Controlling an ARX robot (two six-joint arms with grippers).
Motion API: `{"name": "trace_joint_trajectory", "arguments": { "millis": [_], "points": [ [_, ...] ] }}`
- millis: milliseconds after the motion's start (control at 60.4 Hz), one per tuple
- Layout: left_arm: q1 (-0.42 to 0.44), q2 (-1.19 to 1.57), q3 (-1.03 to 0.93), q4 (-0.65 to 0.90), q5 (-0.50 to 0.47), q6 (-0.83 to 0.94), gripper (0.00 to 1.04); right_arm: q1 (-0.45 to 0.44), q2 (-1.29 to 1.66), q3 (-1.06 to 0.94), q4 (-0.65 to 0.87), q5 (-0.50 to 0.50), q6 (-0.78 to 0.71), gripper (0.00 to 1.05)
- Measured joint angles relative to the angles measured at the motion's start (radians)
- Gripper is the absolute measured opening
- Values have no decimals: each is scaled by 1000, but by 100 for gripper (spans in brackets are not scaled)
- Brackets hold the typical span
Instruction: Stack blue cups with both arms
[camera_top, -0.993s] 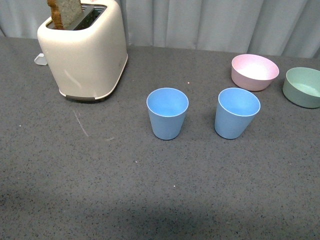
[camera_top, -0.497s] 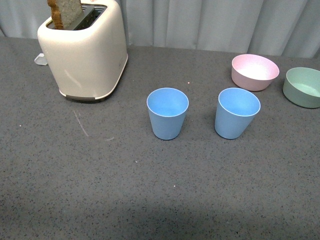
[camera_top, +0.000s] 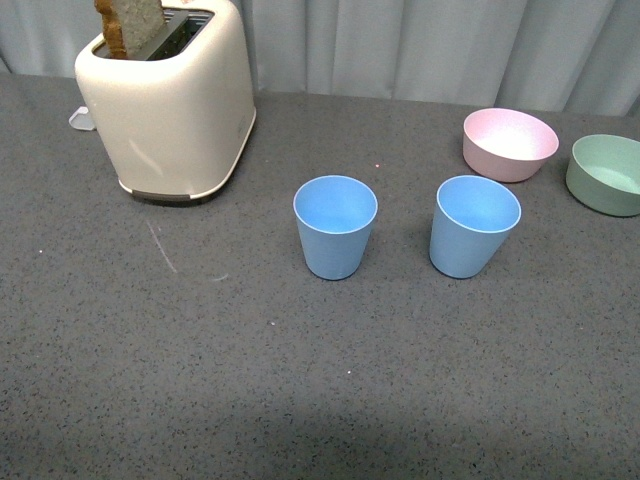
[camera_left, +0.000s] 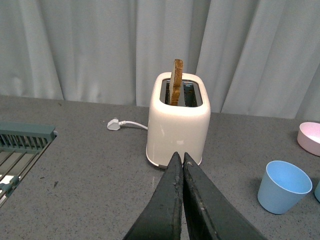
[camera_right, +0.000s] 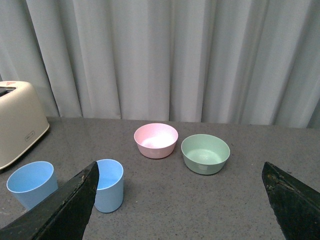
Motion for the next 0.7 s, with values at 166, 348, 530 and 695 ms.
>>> {"name": "trace_joint_trajectory", "arguments": {
  "millis": [166,348,530,695],
  "points": [
    [0,-62,0,-63,0,0,4,0,0,0,0,0,0,95],
    [0,-212,0,-219,0,0,4,0,0,0,0,0,0,95],
    [0,-214,0,-220,0,0,22,0,0,0,0,0,0,95],
    [0,-214,0,-221,0,0,51,0,0,0,0,0,0,95]
  ]
}}
